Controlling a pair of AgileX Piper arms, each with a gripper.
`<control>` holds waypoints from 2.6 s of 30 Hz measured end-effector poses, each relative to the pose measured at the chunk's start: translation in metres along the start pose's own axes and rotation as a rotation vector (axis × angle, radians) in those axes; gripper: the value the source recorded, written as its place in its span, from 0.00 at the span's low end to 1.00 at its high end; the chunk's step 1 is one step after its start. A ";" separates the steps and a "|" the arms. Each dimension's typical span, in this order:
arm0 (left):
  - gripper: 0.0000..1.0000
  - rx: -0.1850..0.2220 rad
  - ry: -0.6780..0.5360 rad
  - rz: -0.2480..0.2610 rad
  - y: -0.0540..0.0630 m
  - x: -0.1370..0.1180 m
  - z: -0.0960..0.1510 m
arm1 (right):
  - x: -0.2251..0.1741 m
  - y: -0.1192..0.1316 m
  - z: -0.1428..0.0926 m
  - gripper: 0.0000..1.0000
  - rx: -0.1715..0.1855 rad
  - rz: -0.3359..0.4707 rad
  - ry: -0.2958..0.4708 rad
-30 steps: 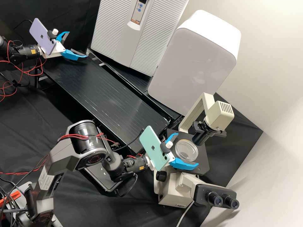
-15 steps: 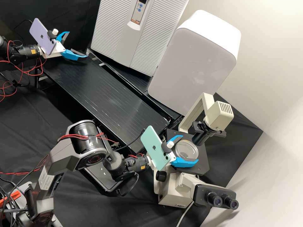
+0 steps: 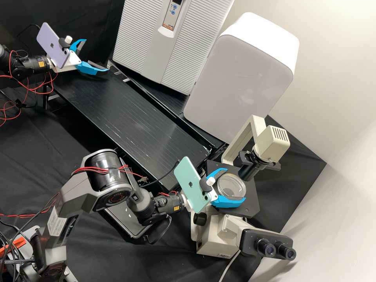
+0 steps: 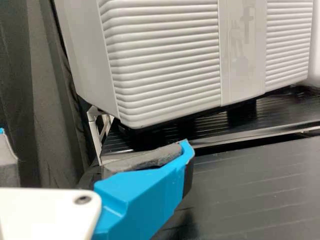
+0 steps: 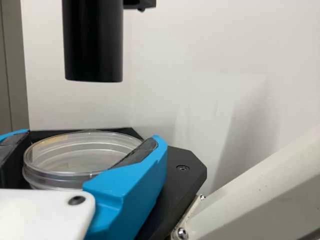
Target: Place the petri dish on the bench
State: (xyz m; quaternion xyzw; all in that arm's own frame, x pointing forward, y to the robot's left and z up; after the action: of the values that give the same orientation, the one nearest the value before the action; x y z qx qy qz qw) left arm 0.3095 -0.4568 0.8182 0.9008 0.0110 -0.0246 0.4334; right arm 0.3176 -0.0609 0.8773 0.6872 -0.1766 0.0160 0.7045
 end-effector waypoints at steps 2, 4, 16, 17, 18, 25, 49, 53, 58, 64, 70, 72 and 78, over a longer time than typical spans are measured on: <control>1.00 0.000 0.000 0.000 0.000 0.000 0.000 | -0.001 0.001 -0.001 0.00 0.007 0.001 0.001; 1.00 0.000 0.000 0.000 0.000 0.000 0.000 | -0.004 0.001 -0.001 0.00 0.016 -0.001 0.000; 1.00 0.000 0.000 0.000 0.000 0.000 0.000 | -0.053 0.008 -0.022 0.00 0.088 -0.056 0.116; 1.00 0.000 0.000 0.000 0.000 0.000 0.000 | -0.058 0.007 -0.026 0.00 0.087 -0.064 0.135; 1.00 0.000 0.000 0.000 0.000 0.000 0.000 | -0.063 0.007 -0.030 0.00 0.086 -0.068 0.153; 1.00 0.000 0.000 0.000 0.000 0.000 0.000 | -0.093 -0.005 -0.063 0.00 0.090 -0.125 0.315; 1.00 0.000 0.000 0.000 0.000 0.000 0.000 | -0.125 -0.071 -0.082 0.00 -0.037 -0.375 0.396; 1.00 0.000 0.000 0.000 0.000 0.000 0.000 | -0.124 -0.077 -0.079 0.00 -0.040 -0.382 0.384; 1.00 0.000 0.000 0.000 0.000 0.000 0.000 | -0.118 -0.081 -0.078 0.00 -0.040 -0.370 0.375; 1.00 0.000 0.000 0.000 0.000 0.000 0.000 | -0.113 -0.084 -0.076 1.00 -0.055 -0.362 0.356; 1.00 0.000 0.000 0.000 0.000 0.000 0.000 | -0.112 -0.083 -0.076 1.00 -0.078 -0.352 0.356; 1.00 0.000 0.000 0.000 0.000 0.000 0.000 | -0.112 -0.083 -0.075 1.00 -0.085 -0.345 0.351; 1.00 0.000 0.000 0.000 0.000 0.000 0.000 | -0.114 -0.077 -0.075 1.00 -0.088 -0.319 0.344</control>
State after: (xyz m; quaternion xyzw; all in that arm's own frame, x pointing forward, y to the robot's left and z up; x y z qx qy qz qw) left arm 0.3095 -0.4568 0.8182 0.9008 0.0110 -0.0246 0.4334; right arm 0.2479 0.0333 0.7727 0.6621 0.0564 0.0138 0.7471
